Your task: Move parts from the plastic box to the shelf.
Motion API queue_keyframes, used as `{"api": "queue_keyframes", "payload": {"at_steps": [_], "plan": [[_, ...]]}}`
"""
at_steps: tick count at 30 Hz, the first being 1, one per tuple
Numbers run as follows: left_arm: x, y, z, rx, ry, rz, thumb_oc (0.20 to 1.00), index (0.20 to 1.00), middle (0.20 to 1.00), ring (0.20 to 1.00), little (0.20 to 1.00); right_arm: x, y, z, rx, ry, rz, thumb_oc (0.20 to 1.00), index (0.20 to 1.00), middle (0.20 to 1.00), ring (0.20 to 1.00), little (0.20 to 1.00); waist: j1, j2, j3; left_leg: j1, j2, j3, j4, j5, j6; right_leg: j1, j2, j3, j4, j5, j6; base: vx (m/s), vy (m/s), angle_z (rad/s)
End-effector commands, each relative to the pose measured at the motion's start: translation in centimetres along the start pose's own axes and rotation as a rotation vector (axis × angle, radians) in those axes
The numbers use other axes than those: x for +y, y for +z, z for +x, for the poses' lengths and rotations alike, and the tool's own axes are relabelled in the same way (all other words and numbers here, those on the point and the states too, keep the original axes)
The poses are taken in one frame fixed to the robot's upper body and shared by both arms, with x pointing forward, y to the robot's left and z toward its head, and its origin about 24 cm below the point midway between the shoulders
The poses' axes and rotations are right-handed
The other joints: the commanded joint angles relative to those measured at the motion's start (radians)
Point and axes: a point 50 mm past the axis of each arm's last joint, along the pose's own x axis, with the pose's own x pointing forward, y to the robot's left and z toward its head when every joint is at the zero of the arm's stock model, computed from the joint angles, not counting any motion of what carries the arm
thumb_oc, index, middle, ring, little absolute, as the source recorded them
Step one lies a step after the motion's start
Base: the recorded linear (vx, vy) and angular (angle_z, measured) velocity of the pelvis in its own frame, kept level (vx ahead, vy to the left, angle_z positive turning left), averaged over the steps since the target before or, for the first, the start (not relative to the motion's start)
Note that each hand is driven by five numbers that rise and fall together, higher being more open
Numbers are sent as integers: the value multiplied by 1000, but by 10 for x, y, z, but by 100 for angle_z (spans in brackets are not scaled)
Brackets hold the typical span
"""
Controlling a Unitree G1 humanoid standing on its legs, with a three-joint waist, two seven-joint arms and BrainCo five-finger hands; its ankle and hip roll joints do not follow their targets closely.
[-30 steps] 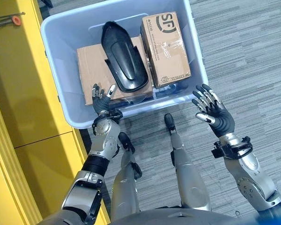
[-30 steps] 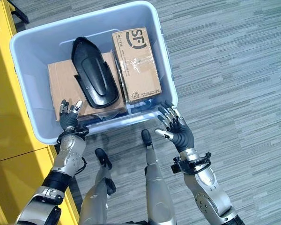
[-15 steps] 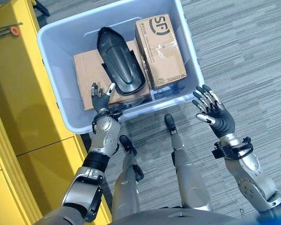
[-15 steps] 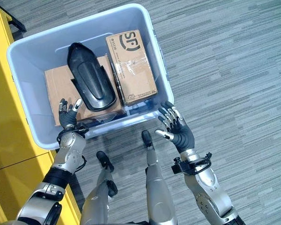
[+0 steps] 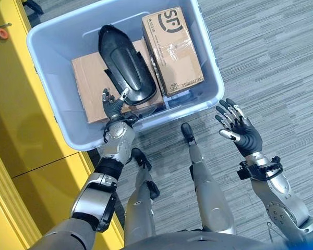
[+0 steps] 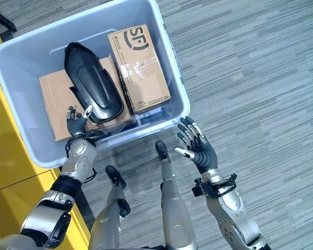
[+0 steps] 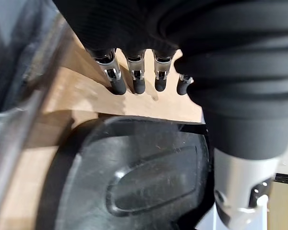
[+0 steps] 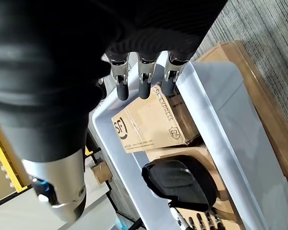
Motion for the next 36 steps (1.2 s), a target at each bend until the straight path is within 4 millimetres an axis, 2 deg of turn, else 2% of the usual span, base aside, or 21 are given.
{"api": "queue_keyframes", "payload": {"at_steps": [1,8,11,13,14,21,25,30,31,32,33,36], "plan": [[8,25,19,-78,49,16,1000,1000,1000,1000,1000,-3,20,-6,-85,2,-1,1000,1000,1000,1000,1000,-9,-7,41,194,17,-105,10,-97,-46,1,-22,-76,171,-158,42,20,2,-5],[2,42,27,-141,59,88,1000,1000,1000,1000,1000,-5,18,-7,-84,-11,10,1000,1000,1000,1000,1000,-16,-1,55,179,15,-100,13,-96,-46,-42,-10,-63,199,-169,37,11,-2,-4],[4,50,37,-150,99,166,1000,1000,1000,1000,1000,-6,18,-9,-76,-1,12,1000,1000,1000,1000,1000,-25,10,61,179,12,-86,12,-99,-48,-65,-1,-52,213,-175,37,26,-6,-11],[3,50,37,-152,99,182,1000,1000,1000,1000,1000,-7,18,-9,-75,-1,11,1000,1000,1000,1000,1000,-26,11,63,178,12,-86,12,-99,-48,-67,0,-51,214,-175,36,16,-17,-9],[12,49,44,-126,143,229,1000,1000,1000,1000,1000,-7,19,-9,-74,3,10,1000,1000,1000,1000,1000,-29,15,69,176,13,-83,14,-98,-49,-78,4,-46,221,-176,37,26,-26,-17],[21,44,51,-77,187,340,1000,1000,1000,1000,1000,-6,23,-9,-80,31,7,1000,1000,1000,1000,1000,-39,29,85,168,8,-72,20,-105,-48,-109,12,-32,236,-179,37,10,-6,-4],[23,49,56,-66,195,367,1000,1000,1000,1000,1000,-7,25,-10,-84,34,5,1000,1000,1000,1000,1000,-43,37,90,163,5,-66,22,-108,-48,-120,13,-25,239,-181,37,9,-1,-4],[7,64,61,-102,156,448,1000,1000,1000,1000,1000,-9,26,-10,-91,43,1,1000,1000,1000,1000,1000,-53,49,101,157,0,-59,25,-112,-47,-139,16,-20,248,-183,39,13,-14,-7],[2,65,61,-107,141,447,711,711,711,711,711,-9,27,-10,-94,46,4,1000,1000,1000,1000,1000,-54,51,104,154,-2,-59,27,-115,-46,-145,17,-16,252,-184,39,0,0,0],[-1,65,61,-108,129,450,485,485,485,485,485,-9,27,-10,-96,46,4,1000,1000,1000,1000,1000,-55,52,105,153,-2,-58,27,-116,-46,-148,17,-15,253,-185,38,0,0,0],[-7,67,61,-116,112,456,200,200,200,200,200,-10,27,-11,-97,40,5,1000,1000,1000,1000,1000,-55,54,104,149,-5,-57,29,-119,-45,-153,19,-13,254,-184,38,0,0,0],[-12,65,60,-110,92,458,200,200,200,200,200,-12,25,-11,-95,29,7,1000,1000,1000,1000,1000,-58,54,104,148,-7,-57,30,-124,-44,-159,21,-11,256,-185,37,0,0,0]]}}
